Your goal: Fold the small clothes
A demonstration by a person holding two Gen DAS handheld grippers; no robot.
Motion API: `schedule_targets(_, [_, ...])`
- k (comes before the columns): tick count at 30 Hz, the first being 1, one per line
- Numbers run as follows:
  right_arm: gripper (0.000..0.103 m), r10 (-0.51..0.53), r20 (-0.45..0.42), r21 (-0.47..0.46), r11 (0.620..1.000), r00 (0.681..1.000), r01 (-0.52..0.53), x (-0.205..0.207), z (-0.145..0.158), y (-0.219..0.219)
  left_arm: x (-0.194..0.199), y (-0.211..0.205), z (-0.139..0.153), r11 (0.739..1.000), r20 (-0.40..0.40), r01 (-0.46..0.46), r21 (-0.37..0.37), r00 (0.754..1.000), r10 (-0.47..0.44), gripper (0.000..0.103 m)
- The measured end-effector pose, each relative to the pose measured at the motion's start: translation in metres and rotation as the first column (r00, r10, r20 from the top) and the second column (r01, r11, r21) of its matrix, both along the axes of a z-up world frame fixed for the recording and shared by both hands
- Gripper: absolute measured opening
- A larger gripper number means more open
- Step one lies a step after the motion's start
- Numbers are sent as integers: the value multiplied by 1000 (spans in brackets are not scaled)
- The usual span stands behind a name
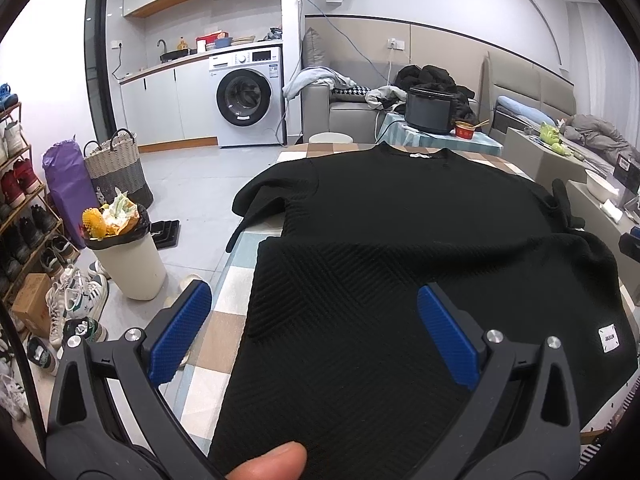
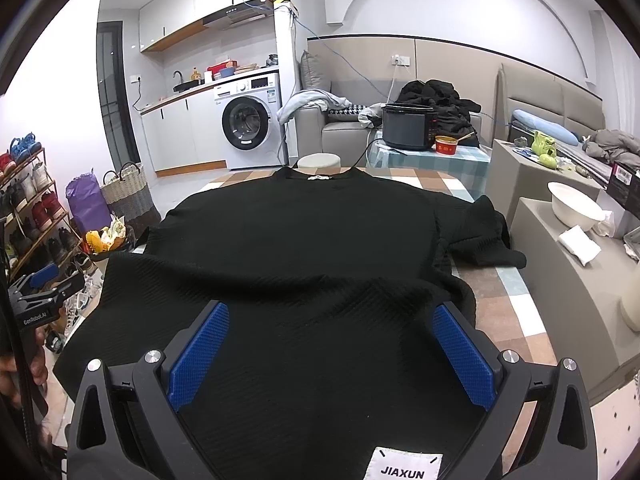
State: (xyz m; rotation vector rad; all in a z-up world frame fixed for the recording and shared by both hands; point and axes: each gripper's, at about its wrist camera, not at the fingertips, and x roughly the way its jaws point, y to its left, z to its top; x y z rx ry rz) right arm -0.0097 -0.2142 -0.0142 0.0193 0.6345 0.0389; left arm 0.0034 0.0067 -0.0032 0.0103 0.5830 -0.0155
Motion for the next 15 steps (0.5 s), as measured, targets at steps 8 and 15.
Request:
schedule_targets(8, [103,2,-2,-7,1000,1000,-2,-1,0,4,1,1,2,1000,-1,9,-3,1000,-9,103])
schedule_targets(15, [103,3,-1,-8,1000,1000,-3,-1,0,5,3,2,1,1000,-10,10,-20,1000,-10,103])
